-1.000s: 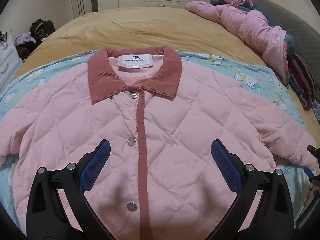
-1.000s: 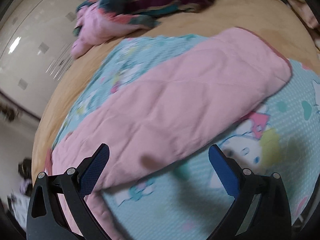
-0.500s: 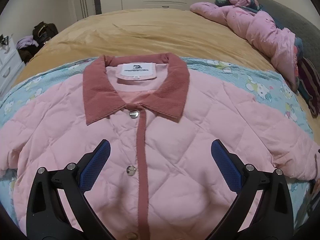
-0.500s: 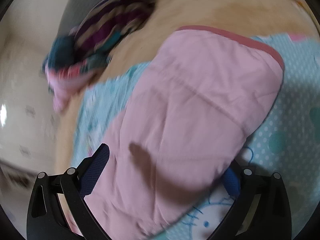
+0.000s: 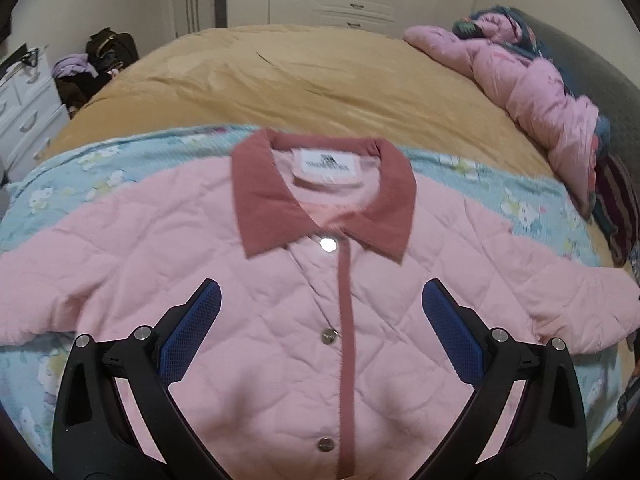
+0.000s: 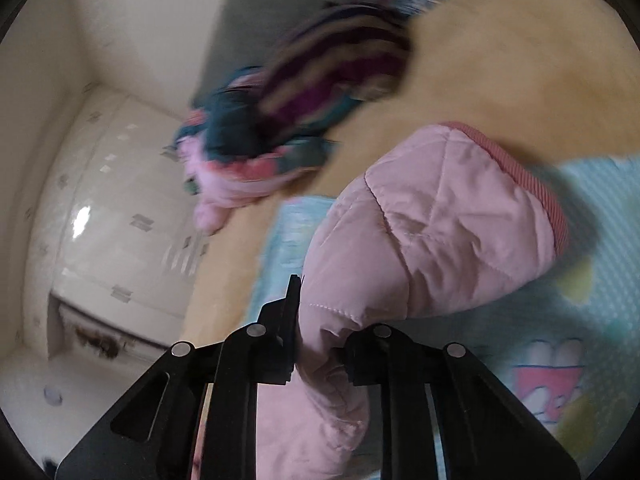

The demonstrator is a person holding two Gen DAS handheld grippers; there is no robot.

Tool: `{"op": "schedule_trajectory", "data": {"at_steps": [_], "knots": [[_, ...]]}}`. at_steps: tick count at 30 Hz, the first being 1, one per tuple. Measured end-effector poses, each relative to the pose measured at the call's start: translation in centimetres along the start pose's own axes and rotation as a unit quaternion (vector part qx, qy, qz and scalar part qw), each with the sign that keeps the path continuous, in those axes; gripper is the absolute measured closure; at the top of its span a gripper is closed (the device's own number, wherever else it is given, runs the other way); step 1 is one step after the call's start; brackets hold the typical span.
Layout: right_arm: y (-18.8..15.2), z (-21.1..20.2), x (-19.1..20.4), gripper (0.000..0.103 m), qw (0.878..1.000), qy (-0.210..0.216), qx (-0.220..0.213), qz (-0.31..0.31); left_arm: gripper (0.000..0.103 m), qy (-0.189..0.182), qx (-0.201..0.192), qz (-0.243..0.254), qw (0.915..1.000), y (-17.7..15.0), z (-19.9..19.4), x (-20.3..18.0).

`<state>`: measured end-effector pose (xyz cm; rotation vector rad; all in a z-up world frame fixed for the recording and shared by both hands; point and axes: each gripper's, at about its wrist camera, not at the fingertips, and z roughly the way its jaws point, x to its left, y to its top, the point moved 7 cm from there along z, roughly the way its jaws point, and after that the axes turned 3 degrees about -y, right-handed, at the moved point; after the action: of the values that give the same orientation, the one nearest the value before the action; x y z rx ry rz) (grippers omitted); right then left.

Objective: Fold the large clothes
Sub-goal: 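Grasp the sleeve cuff with the right tool and lift it, then fold the sleeve across the jacket front with the right tool and release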

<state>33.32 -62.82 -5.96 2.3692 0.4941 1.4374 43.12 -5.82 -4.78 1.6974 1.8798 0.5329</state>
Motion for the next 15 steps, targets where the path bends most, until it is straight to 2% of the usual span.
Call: {"op": "schedule_trajectory", "data": {"at_steps": [6, 12, 15], "knots": [[-0.7, -1.6, 10.2, 0.087, 0.993, 0.061, 0.005, -0.099, 0.008, -0.035, -0.021, -0.034, 0.9986, 2.1, -3.9, 2.1], [-3.4, -3.2, 20.9, 0.087, 0.975, 0.110, 0.011, -0.194, 0.008, -0.058, -0.038, -0.052, 0.9962, 3.1, -7.0, 4.2], [-5.3, -3.4, 24.6, 0.087, 0.966, 0.124, 0.019, -0.227, 0.008, -0.062, -0.042, -0.055, 0.9957, 3.2, -8.0, 5.2]]}}
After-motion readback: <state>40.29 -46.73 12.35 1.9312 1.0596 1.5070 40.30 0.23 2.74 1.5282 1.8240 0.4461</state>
